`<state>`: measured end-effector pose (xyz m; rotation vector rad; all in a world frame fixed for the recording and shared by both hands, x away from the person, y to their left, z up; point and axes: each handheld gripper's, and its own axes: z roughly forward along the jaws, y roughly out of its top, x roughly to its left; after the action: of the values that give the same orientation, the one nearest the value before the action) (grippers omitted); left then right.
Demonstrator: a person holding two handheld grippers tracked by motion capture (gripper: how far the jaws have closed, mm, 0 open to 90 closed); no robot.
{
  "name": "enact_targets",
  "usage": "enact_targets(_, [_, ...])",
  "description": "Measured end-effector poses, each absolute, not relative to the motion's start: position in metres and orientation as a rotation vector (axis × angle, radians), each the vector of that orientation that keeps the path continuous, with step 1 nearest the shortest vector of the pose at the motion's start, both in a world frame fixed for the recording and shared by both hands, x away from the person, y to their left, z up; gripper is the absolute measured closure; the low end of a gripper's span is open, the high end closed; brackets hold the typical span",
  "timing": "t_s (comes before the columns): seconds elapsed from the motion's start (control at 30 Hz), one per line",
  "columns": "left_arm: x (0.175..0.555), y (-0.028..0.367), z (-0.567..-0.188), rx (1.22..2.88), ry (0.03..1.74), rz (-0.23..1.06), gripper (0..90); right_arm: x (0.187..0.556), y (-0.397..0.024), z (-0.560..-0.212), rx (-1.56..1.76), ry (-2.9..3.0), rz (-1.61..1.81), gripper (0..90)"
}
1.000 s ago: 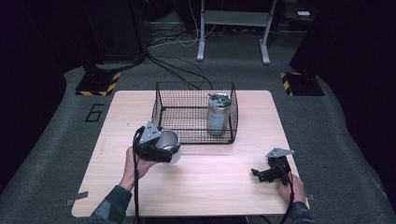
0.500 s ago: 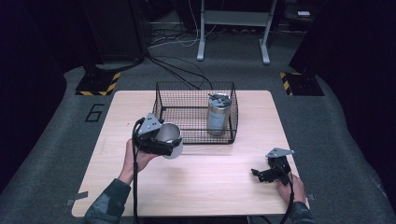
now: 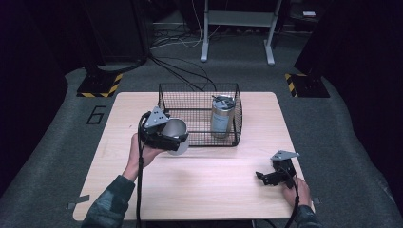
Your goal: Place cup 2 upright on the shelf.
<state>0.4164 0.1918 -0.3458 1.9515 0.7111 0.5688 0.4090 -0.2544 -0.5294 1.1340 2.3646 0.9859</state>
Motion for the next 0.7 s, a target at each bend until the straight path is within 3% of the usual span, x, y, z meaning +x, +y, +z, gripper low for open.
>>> enact_targets(0.7, [0.443,0.18,-0.318,1.933,0.705,0.602,6.6,0.409,-0.254,-0.529,1.136,2.365,0.988,0.0])
